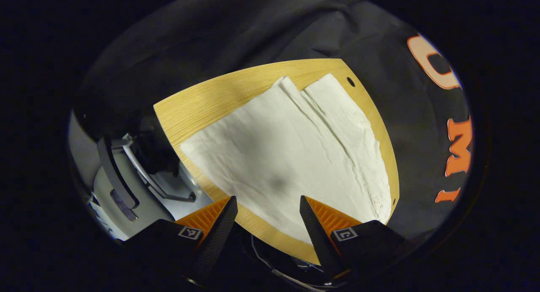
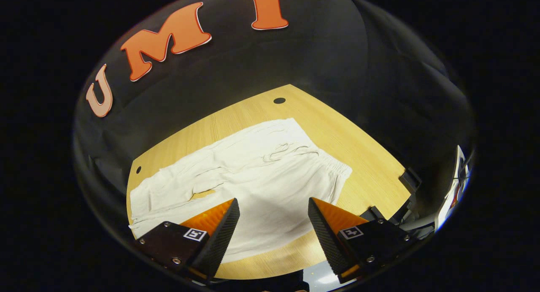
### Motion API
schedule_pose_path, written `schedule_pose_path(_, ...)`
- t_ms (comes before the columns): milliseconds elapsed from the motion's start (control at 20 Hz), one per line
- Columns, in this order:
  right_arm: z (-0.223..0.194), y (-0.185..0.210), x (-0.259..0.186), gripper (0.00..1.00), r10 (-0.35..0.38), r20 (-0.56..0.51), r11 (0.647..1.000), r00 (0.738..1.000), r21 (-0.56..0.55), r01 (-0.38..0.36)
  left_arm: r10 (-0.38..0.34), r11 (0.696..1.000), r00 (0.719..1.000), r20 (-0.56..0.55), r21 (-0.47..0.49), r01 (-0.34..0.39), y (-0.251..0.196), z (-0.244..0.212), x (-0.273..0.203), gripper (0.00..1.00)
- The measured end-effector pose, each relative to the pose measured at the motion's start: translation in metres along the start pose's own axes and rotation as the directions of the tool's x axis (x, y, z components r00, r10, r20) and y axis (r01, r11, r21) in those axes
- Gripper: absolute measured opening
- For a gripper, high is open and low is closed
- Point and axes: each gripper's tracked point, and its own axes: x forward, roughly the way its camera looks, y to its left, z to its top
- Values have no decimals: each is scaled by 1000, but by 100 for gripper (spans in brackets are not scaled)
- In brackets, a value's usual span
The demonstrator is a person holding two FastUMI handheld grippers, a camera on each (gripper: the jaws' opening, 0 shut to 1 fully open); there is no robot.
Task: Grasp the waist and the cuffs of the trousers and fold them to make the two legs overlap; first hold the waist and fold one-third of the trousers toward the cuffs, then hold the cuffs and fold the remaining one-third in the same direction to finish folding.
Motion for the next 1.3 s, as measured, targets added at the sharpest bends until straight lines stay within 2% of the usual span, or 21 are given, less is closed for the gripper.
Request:
schedule_pose_path(50,-3,-2,5,98,-2,-20,1000,1000,6,2,5,999,1000,3,-39,-5,9,0,1,100)
schedule_pose_path(200,-7,-9,20,99,11,-72,999,997,45,-8,12,993,999,42,-121,-7,21,13,8,97)
schedule_pose_path(450,-11,-25,38,99,22,-136,993,991,115,-6,30,983,997,73,-183,-16,32,29,12,97)
schedule_pose_path(500,-12,-28,41,98,24,-148,992,989,128,-5,25,979,997,78,-201,-9,32,32,12,100)
schedule_pose_path(550,-15,-32,44,99,22,-160,990,987,140,1,26,975,996,83,-220,-7,34,33,13,97)
schedule_pose_path(650,-18,-39,49,99,19,-183,986,983,164,11,31,969,996,84,-246,-9,36,35,18,97)
schedule_pose_path(700,-18,-40,53,99,23,-187,984,982,177,10,17,967,996,90,-255,7,34,36,21,100)
schedule_pose_path(800,-19,-44,57,99,27,-195,980,980,198,12,-4,960,994,105,-278,33,28,38,25,97)
schedule_pose_path(850,-21,-45,59,99,29,-205,979,978,204,14,-16,957,994,112,-285,47,26,40,27,100)
schedule_pose_path(1000,-24,-48,67,99,39,-222,974,974,227,13,-57,948,989,135,-304,96,13,47,34,93)
schedule_pose_path(1150,-29,-56,73,99,44,-240,967,970,255,19,-99,953,986,136,-274,133,-4,51,45,92)
schedule_pose_path(1300,-26,-77,76,99,31,-242,962,970,271,37,-123,963,985,125,-225,149,-18,52,59,66)
